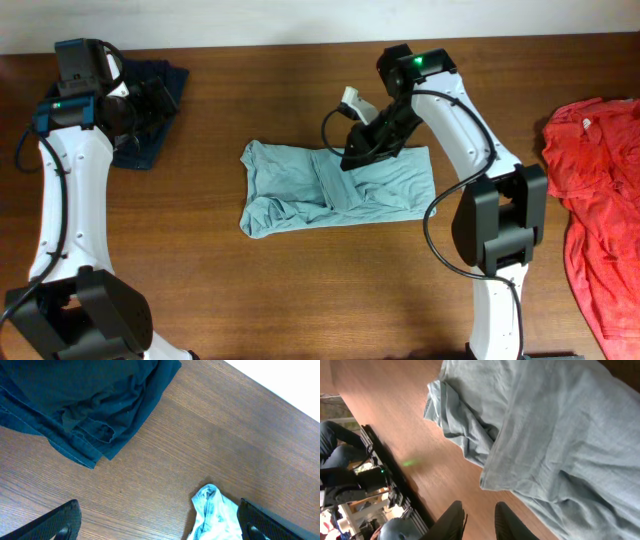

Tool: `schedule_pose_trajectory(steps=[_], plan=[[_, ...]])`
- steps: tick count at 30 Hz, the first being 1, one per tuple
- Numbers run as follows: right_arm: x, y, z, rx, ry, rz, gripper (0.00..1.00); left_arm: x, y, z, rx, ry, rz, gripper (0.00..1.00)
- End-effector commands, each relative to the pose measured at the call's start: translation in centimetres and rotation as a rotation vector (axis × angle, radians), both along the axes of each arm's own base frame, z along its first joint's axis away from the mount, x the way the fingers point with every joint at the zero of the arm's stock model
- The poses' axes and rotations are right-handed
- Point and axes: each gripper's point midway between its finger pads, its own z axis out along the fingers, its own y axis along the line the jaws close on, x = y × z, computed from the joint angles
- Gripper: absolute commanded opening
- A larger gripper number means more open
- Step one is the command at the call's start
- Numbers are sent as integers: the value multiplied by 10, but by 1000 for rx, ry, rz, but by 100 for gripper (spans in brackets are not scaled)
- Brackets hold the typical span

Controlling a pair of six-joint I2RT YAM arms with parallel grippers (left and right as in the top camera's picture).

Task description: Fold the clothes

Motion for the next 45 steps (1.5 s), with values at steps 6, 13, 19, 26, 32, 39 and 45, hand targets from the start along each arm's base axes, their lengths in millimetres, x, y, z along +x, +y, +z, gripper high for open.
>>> schedule_pose_trajectory(steps=[6,13,19,26,32,39,45], plan=[[-17,17,-38,15,37,13,26,0,2,-1,6,3,6,99],[-36,30,-88,-11,98,-43,26,0,2,-1,6,3,6,99],[-47,43,-110,0,113,-65,26,0,2,-1,6,3,6,99],[-26,67,-51,234,89,-31,26,0,2,-1,6,3,6,99],[9,61,-16,231,-44,-29,26,0,2,-1,6,3,6,99],[30,48,-46,82,-172,-38,26,0,2,-1,6,3,6,99],[40,55,-80,50,-277,-23,27,0,2,-1,6,3,5,99]])
